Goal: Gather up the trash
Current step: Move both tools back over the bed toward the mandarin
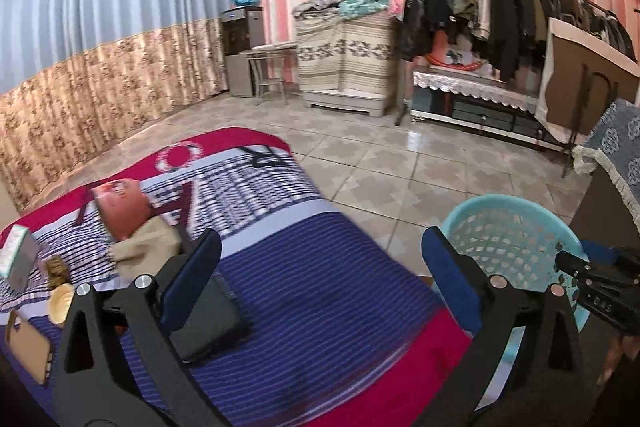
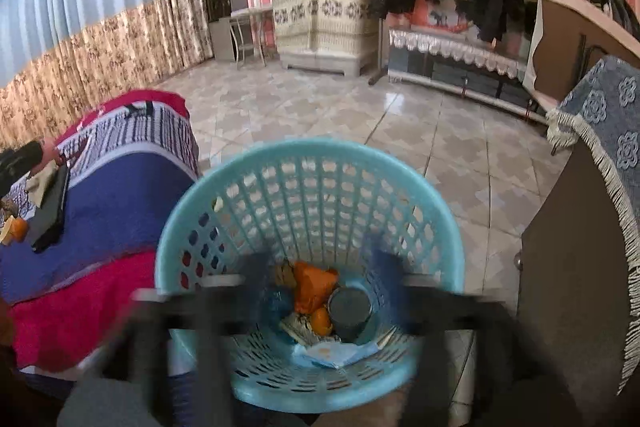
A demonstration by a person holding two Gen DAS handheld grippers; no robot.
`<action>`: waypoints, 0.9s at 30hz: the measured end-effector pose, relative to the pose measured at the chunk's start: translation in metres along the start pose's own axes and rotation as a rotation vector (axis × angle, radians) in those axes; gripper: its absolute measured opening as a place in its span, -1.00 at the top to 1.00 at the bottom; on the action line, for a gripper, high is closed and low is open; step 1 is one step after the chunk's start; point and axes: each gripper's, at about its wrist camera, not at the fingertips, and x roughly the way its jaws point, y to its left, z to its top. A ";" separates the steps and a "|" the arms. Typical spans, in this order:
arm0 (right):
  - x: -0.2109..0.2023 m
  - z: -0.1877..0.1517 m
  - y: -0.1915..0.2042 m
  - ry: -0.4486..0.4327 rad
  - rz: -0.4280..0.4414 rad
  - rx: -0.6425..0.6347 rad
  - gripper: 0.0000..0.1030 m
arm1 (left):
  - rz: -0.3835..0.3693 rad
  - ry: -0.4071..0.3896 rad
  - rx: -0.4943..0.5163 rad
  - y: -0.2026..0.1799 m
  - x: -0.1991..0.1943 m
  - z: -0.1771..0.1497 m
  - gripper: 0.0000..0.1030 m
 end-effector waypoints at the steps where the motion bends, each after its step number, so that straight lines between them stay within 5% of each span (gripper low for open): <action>1: -0.004 0.001 0.001 -0.013 0.000 -0.004 -0.33 | 0.008 -0.002 -0.007 0.006 -0.003 -0.001 -0.89; 13: -0.025 0.014 0.032 -0.111 0.046 -0.003 -0.79 | 0.145 -0.009 -0.094 0.101 -0.042 -0.022 -0.89; 27: -0.035 0.013 0.097 -0.156 0.114 -0.099 -0.84 | 0.279 0.049 -0.164 0.186 -0.066 -0.069 -0.89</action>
